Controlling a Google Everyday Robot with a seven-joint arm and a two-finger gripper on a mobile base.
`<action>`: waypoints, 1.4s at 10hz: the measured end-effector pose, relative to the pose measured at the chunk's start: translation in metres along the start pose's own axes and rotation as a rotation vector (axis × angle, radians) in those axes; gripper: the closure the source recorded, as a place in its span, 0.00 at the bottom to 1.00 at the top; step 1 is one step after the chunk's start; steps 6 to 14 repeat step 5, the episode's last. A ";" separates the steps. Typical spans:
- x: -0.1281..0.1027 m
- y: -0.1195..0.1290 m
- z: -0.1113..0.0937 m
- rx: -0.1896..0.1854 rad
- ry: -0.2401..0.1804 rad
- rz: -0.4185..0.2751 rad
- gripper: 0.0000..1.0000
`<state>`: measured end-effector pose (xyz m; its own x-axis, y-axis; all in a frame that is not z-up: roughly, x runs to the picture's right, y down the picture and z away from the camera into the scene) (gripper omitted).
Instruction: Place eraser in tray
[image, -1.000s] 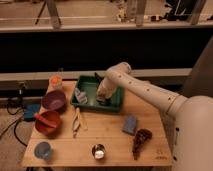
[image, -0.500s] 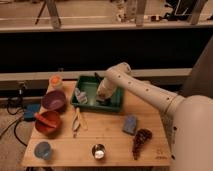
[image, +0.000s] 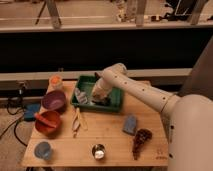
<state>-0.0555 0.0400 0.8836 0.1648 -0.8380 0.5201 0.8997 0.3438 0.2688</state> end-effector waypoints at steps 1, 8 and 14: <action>-0.001 -0.002 0.002 0.005 -0.004 -0.004 0.26; -0.001 -0.011 0.008 0.065 0.003 0.005 0.20; -0.001 -0.011 0.008 0.065 0.003 0.005 0.20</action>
